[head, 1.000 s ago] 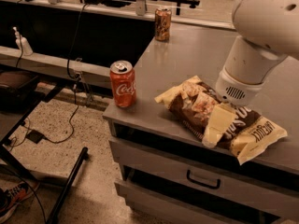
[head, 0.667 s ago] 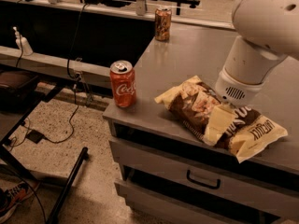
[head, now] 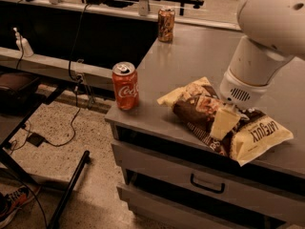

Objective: Move brown chip bag near orange can

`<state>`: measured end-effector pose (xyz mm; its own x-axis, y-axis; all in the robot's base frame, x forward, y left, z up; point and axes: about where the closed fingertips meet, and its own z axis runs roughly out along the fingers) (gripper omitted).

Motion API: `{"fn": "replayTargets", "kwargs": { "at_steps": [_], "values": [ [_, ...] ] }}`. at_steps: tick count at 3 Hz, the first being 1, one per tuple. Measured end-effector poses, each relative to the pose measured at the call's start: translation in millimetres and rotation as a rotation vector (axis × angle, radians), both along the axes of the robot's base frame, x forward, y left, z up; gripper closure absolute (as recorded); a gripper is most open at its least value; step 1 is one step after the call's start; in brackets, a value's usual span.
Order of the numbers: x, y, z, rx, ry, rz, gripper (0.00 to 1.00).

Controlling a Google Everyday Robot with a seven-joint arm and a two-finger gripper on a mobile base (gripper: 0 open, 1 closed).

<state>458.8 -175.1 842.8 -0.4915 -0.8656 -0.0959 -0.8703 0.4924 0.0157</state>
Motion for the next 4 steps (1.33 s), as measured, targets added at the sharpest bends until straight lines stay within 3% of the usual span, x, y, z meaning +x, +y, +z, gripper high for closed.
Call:
{"fn": "replayTargets", "kwargs": {
  "at_steps": [1,3,4],
  "values": [
    [0,0,2,0.0,0.0,0.0,1.0],
    [0,0,3,0.0,0.0,0.0,1.0],
    [30,-7,17,-0.003,-0.059,-0.021,1.0]
  ]
}}
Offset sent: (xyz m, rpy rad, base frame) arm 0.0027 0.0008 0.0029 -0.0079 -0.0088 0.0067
